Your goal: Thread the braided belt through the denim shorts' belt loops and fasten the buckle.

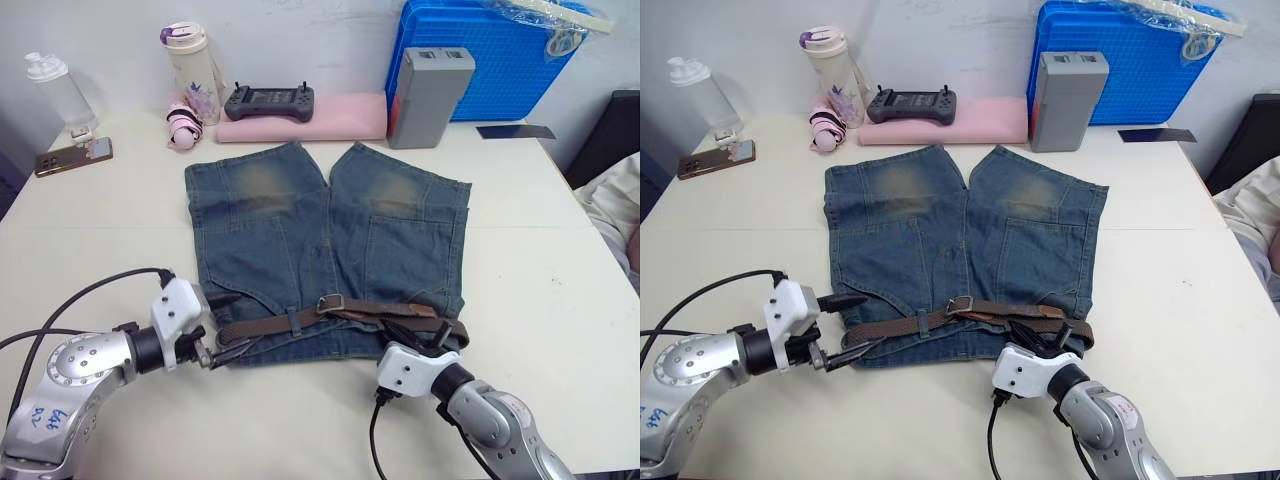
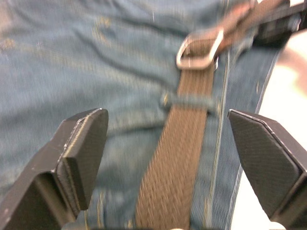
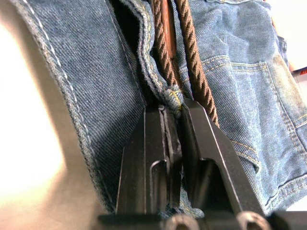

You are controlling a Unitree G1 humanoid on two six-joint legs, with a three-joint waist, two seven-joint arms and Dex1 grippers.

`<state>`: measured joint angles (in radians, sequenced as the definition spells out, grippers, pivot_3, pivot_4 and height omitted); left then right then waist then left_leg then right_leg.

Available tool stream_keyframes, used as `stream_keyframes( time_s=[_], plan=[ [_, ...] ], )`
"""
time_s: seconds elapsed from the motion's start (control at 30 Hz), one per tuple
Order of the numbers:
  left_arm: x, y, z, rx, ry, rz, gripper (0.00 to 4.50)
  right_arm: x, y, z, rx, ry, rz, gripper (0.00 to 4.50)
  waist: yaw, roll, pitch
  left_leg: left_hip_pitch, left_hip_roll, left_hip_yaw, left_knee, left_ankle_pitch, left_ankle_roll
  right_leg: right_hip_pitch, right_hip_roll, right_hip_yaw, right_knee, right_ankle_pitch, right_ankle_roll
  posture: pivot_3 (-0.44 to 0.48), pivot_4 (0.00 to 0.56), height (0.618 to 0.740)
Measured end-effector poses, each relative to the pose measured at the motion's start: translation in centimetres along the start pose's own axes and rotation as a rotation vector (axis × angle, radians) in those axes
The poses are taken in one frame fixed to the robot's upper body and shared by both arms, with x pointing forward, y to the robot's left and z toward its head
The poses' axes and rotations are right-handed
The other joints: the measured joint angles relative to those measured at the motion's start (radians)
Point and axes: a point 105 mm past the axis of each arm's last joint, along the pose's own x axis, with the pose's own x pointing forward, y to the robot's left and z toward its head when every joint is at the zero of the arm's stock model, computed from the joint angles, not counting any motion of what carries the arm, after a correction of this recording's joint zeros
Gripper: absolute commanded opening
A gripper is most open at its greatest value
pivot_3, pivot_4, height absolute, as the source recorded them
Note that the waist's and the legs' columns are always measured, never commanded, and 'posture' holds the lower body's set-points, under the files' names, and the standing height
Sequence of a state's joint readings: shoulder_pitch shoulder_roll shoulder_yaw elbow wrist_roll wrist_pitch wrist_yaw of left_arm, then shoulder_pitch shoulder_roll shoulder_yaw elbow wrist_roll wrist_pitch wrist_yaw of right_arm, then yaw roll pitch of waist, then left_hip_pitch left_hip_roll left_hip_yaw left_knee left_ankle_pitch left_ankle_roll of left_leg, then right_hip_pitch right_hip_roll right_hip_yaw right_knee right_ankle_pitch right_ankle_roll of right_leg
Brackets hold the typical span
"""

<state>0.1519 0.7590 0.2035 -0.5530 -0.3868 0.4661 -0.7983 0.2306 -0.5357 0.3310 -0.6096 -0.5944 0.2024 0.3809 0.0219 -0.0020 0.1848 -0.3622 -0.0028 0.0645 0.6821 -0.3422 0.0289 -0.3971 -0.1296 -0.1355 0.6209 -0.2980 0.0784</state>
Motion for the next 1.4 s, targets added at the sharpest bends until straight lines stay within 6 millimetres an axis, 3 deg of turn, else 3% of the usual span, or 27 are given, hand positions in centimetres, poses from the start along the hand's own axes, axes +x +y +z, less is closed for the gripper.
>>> stream_keyframes(
  time_s=[0.33, 0.43, 0.63, 0.7, 0.87, 1.0, 1.23, 1.4],
  plan=[
    [2.1, 0.4, -1.7, 0.277, 0.121, 0.042, 4.31, 0.2, 0.2, 0.1, -0.010, -0.014, 0.010, 0.01, -0.003, -0.001, 0.000, 0.002, 0.001, 0.001, -0.001, -0.002, 0.000, 0.000, 0.001, 0.000, 0.001, -0.001, -0.002, 0.000, 0.150, 0.712],
    [2.4, 0.8, -1.7, 0.326, 0.135, 0.068, 3.45, 0.2, 0.3, 0.0, -0.009, -0.011, 0.013, 0.00, -0.001, -0.001, -0.001, 0.004, 0.001, 0.001, -0.001, -0.002, 0.000, 0.003, 0.000, 0.001, 0.001, -0.001, -0.002, 0.000, 0.150, 0.712],
    [2.6, 1.2, -2.6, 0.308, 0.150, 0.125, 0.74, 0.3, 0.3, 0.1, -0.011, -0.015, 0.015, 0.00, -0.001, 0.000, -0.001, 0.005, 0.003, 0.001, -0.002, -0.003, -0.001, 0.003, 0.001, 0.001, 0.001, -0.001, -0.003, 0.000, 0.150, 0.712],
    [2.5, 1.1, -3.1, 0.300, 0.161, 0.132, 0.05, 0.3, 0.4, 0.1, -0.013, -0.016, 0.018, 0.00, -0.002, 0.000, -0.001, 0.006, 0.003, 0.001, -0.002, -0.003, -0.001, 0.003, 0.001, 0.001, 0.001, -0.002, -0.003, 0.000, 0.150, 0.712],
    [1.0, 1.4, -4.3, 0.282, 0.180, 0.204, 0.05, 0.3, 0.9, 0.6, 0.002, -0.036, 0.033, 0.00, -0.013, 0.000, -0.001, 0.008, 0.004, 0.002, -0.005, -0.003, -0.002, 0.003, 0.002, 0.001, 0.001, -0.003, -0.005, 0.000, 0.150, 0.712],
    [0.4, 1.5, -5.3, 0.144, 0.155, 0.270, 0.05, 0.4, 1.2, 0.8, 0.000, -0.039, 0.039, 0.00, -0.024, 0.005, -0.005, 0.010, 0.005, 0.003, -0.009, -0.003, -0.002, 0.004, 0.002, 0.002, 0.002, -0.003, -0.005, 0.000, 0.150, 0.712],
    [0.5, 1.5, -6.7, -0.074, 0.162, 0.360, 0.05, 0.6, 1.1, 0.6, -0.009, -0.026, 0.048, 0.00, -0.024, 0.016, -0.019, 0.020, 0.004, 0.006, -0.018, -0.002, -0.002, 0.007, 0.003, 0.004, 0.002, -0.005, -0.007, 0.000, 0.150, 0.712],
    [0.8, 1.3, -6.8, -0.057, 0.185, 0.368, 0.05, 0.9, 1.0, 0.7, -0.007, -0.023, 0.045, 0.00, -0.022, 0.020, -0.022, 0.023, 0.005, 0.007, -0.019, -0.006, -0.008, 0.007, 0.003, 0.005, 0.006, -0.010, -0.009, 0.000, 0.150, 0.712]
  ],
)
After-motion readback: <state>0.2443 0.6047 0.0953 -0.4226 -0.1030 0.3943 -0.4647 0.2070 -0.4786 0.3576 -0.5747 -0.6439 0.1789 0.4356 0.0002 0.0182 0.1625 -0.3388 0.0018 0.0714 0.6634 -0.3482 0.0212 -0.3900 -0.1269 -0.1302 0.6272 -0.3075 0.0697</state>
